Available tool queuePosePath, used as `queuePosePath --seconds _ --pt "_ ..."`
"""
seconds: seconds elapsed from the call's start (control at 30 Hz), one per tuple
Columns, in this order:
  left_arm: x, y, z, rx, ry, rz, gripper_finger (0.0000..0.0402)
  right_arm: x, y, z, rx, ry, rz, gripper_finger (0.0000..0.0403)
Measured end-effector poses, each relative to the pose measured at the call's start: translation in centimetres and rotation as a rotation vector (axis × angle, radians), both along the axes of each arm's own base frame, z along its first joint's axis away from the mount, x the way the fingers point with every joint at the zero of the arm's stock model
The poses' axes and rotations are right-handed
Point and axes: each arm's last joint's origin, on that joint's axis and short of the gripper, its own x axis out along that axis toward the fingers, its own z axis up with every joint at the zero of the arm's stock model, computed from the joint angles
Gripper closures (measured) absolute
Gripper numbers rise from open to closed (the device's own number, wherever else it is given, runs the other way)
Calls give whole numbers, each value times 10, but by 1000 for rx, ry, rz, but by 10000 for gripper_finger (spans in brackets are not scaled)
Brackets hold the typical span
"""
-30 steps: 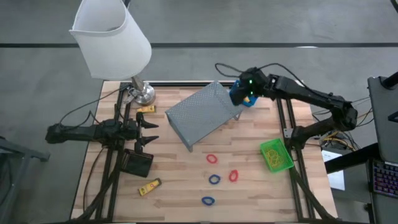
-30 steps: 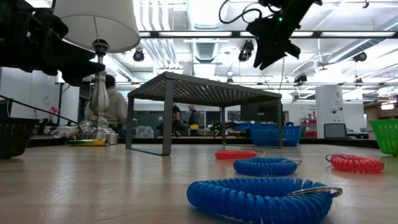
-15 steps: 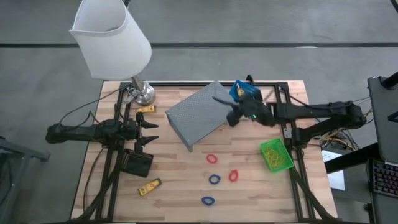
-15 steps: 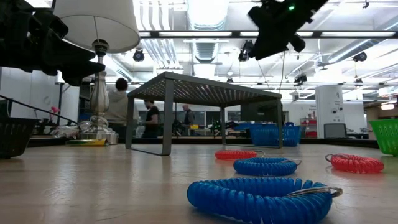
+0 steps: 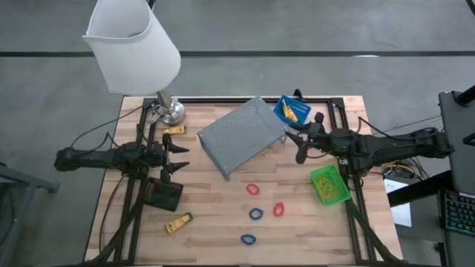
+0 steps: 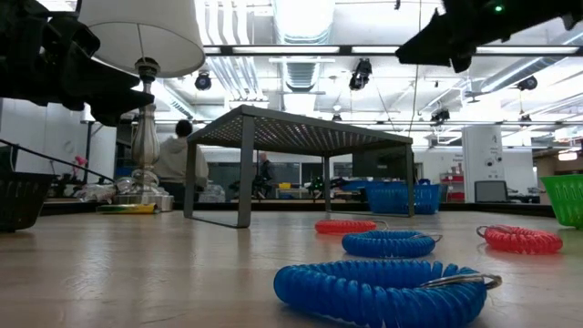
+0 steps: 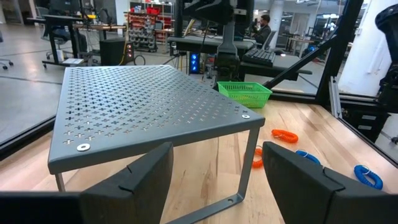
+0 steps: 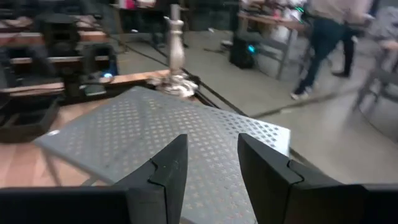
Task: Pick & Place Office Desk Supplies
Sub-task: Put the crayon box into the blue basket
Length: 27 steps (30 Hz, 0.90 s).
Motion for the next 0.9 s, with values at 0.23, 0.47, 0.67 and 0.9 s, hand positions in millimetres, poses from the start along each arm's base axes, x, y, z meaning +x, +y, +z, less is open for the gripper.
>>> queuePosePath --seconds 0.23,0.47,0.67,0.9 --pt "0 0 0 0 0 0 149 -4 0 -2 -60 -46 32 261" --pt "0 0 0 0 0 0 149 -1 1 3 -49 -57 31 260" --pt "0 0 0 0 0 0 149 -1 1 2 -14 -73 26 270" --pt "0 0 0 0 0 0 149 -1 1 2 -11 -73 25 279"
